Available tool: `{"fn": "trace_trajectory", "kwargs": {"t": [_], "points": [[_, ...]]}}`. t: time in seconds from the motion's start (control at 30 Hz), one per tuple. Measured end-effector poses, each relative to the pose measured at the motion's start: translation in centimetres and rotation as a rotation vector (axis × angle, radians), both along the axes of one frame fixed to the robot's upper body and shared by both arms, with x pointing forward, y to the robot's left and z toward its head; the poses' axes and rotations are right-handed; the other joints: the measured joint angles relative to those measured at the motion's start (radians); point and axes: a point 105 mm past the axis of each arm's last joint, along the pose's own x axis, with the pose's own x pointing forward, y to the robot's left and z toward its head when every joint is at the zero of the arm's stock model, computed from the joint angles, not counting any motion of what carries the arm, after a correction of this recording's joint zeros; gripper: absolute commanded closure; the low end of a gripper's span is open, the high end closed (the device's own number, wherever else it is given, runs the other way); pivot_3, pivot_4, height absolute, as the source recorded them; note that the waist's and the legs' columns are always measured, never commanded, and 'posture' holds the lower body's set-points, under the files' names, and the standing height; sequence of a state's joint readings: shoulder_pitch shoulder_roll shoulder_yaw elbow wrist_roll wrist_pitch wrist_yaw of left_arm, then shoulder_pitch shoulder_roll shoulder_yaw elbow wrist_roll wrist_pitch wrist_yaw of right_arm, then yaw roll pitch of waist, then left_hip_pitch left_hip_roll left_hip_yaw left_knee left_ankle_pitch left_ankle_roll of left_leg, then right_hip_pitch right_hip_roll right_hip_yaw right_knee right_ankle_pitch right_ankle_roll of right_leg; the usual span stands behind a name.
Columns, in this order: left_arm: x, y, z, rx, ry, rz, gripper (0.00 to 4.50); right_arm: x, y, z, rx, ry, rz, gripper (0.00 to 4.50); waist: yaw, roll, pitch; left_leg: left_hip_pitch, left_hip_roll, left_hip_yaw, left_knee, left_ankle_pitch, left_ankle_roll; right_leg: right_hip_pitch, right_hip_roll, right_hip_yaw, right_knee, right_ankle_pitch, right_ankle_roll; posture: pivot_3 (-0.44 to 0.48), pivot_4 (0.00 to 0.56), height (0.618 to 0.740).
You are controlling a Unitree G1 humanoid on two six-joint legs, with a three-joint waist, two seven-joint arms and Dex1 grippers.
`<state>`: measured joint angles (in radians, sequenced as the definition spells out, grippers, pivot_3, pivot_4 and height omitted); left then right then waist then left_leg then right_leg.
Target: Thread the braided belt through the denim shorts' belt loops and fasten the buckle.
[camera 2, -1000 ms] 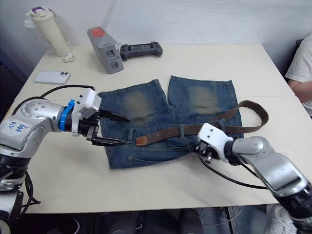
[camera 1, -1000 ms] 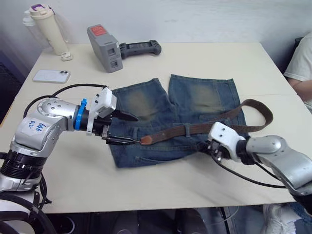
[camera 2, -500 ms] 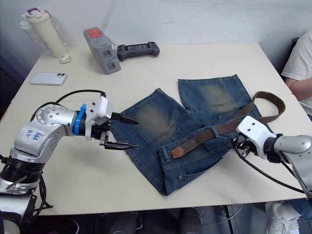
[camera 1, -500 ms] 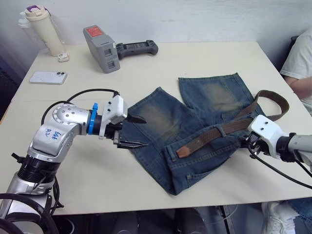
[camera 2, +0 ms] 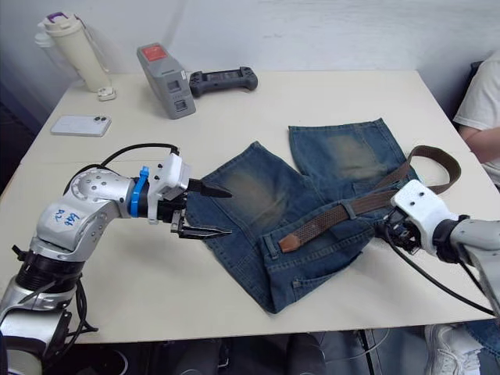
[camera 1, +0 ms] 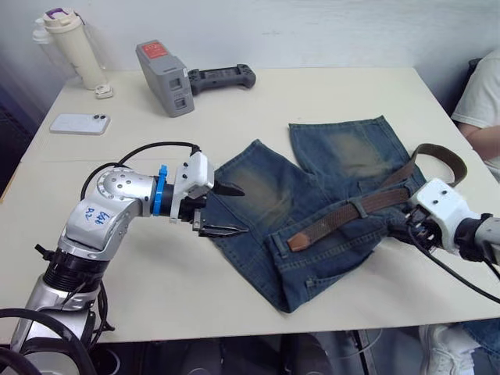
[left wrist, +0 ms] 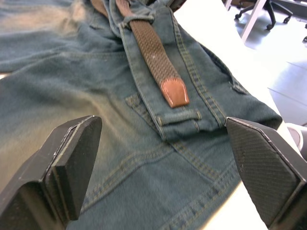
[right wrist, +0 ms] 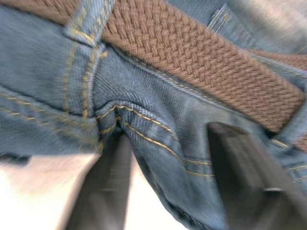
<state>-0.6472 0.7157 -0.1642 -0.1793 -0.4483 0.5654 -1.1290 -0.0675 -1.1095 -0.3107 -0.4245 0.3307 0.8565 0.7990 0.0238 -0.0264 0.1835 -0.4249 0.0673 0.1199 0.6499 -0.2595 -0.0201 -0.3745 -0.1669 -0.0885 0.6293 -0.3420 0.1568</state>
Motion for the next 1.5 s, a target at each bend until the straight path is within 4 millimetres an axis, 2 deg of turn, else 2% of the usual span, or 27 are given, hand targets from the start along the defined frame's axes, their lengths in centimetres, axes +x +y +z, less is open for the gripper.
{"fn": "trace_trajectory", "kwargs": {"t": [0.17,0.23,0.37,0.5,0.6,0.77,0.87,0.97,1.2,1.33,1.5], "points": [[0.1,-0.6,0.1,-0.004,0.01,-0.031,0.0,-2.5,0.6,4.3,0.248,-0.012,-0.008,0.02,0.002,0.0,0.0,0.0,0.0,-0.001,0.0,0.0,0.0,0.001,0.0,0.0,0.0,0.0,0.0,0.0,0.15,0.74],[0.2,-0.8,-0.1,0.002,0.016,-0.037,0.0,-3.2,1.5,5.2,0.341,-0.047,0.008,0.02,0.002,-0.001,-0.001,0.0,0.0,-0.002,0.0,0.0,0.0,0.001,0.0,-0.001,0.0,0.0,0.0,0.0,0.15,0.74],[0.3,-1.1,0.0,0.009,0.008,-0.053,0.0,-4.6,5.2,3.8,0.54,0.003,0.074,0.02,0.001,0.0,0.0,0.0,0.0,-0.001,0.0,0.0,0.0,0.001,0.0,0.0,0.0,0.0,0.0,0.0,0.15,0.74],[0.4,-1.0,0.0,0.009,0.017,-0.038,0.0,-5.3,7.9,3.1,0.61,-0.016,0.088,0.02,0.001,0.0,-0.001,0.0,0.0,-0.002,-0.001,0.0,0.0,0.001,0.0,0.0,0.0,0.0,0.0,0.0,0.15,0.74],[0.4,-0.8,-0.2,0.015,0.027,-0.027,0.0,-4.9,9.6,1.2,0.8,0.003,0.031,0.02,0.0,0.0,-0.001,0.0,0.0,-0.001,-0.001,0.0,0.0,0.0,0.0,0.0,0.001,0.0,0.0,0.0,0.15,0.74],[0.1,-0.5,-0.6,0.027,0.042,-0.02,0.0,-3.4,11.3,-1.2,1.113,0.054,-0.132,0.02,-0.003,0.001,-0.001,0.0,0.0,-0.001,-0.002,0.0,-0.001,-0.001,0.0,0.0,0.002,0.0,0.0,0.0,0.15,0.74],[0.0,-0.4,-0.7,0.033,0.042,-0.015,0.0,-3.1,11.4,-2.3,1.191,0.092,-0.227,0.02,-0.002,0.001,-0.001,0.0,0.0,-0.001,-0.002,0.0,-0.001,-0.001,0.0,0.0,0.002,0.0,0.0,0.0,0.15,0.74],[-0.1,-0.2,-0.7,0.039,0.038,-0.003,0.0,-3.7,11.2,-3.7,1.297,0.19,-0.347,0.02,-0.003,0.001,0.0,0.0,0.0,0.0,-0.002,0.0,0.0,-0.001,0.0,0.001,0.0,0.0,0.0,0.0,0.15,0.74],[0.0,0.1,-0.6,0.034,0.026,0.013,0.0,-3.7,10.5,-2.8,1.444,0.247,-0.472,0.02,-0.021,0.001,-0.001,0.002,0.0,-0.001,-0.003,0.0,0.0,-0.001,0.0,0.001,0.003,0.0,0.0,0.0,0.15,0.74],[-0.1,0.2,-1.0,0.037,0.037,0.021,0.0,-3.6,10.0,-3.0,1.462,0.246,-0.522,0.02,-0.024,0.001,-0.001,0.002,0.0,0.0,-0.003,0.0,0.0,0.0,0.0,0.002,0.001,0.0,0.0,0.0,0.15,0.74],[-0.1,0.2,-0.9,0.038,0.034,0.021,0.0,-2.9,10.7,-3.2,1.468,0.282,-0.508,0.02,-0.022,0.001,-0.001,0.002,0.0,0.0,-0.002,0.0,0.0,0.0,0.0,0.002,0.001,0.0,0.0,0.0,0.15,0.74]]}}
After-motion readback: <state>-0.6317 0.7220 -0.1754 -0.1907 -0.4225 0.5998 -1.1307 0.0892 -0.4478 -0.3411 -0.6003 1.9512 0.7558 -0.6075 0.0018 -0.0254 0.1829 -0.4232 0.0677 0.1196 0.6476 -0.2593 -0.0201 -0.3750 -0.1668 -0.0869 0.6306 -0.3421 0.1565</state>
